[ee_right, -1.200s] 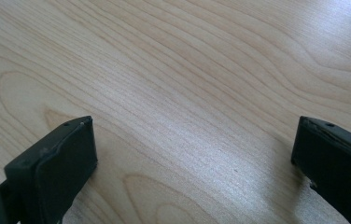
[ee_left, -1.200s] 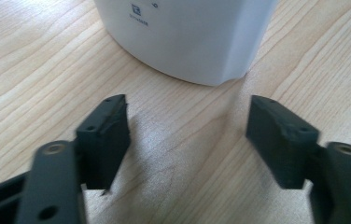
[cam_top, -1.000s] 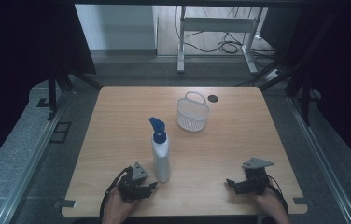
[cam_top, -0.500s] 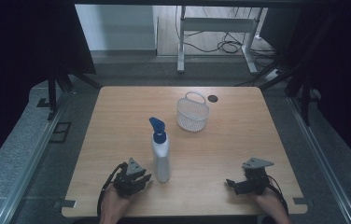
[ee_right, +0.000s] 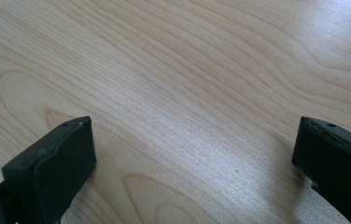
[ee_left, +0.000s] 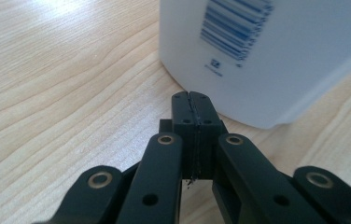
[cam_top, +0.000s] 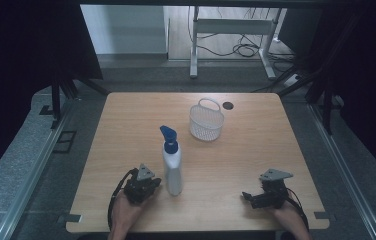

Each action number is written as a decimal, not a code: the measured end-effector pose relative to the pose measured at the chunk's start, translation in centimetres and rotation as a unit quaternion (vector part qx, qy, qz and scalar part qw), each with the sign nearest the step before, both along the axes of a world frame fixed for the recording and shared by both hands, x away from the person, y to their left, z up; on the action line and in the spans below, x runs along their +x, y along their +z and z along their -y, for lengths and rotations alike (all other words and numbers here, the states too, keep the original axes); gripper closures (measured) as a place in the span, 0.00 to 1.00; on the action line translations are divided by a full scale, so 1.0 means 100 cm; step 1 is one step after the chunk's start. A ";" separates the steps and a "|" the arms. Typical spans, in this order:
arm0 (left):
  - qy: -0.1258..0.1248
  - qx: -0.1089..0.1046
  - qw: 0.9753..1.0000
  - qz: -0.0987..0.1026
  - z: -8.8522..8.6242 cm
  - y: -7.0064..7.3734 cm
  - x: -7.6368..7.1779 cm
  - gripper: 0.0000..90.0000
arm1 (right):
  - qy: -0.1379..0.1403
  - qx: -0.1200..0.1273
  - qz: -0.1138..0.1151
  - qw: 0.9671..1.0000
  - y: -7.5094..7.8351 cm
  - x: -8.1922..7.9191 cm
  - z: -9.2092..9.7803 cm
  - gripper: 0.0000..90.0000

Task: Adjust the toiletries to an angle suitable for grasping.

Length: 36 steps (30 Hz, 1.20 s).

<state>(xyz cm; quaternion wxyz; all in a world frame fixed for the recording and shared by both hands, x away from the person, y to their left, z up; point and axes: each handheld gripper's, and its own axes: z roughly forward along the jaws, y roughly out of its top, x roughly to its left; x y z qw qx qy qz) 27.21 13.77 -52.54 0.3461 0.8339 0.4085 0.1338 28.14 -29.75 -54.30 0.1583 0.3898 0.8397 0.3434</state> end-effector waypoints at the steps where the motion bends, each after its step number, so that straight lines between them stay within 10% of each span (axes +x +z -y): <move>1: 0.000 -0.003 1.000 -0.002 0.000 -0.001 0.002 0.99 | 0.000 0.000 0.000 1.000 0.000 0.000 0.000 0.00; 36: -0.029 -0.014 0.999 -0.013 0.031 -0.007 0.019 0.99 | -0.002 -0.001 0.000 1.000 0.000 0.000 -0.001 0.00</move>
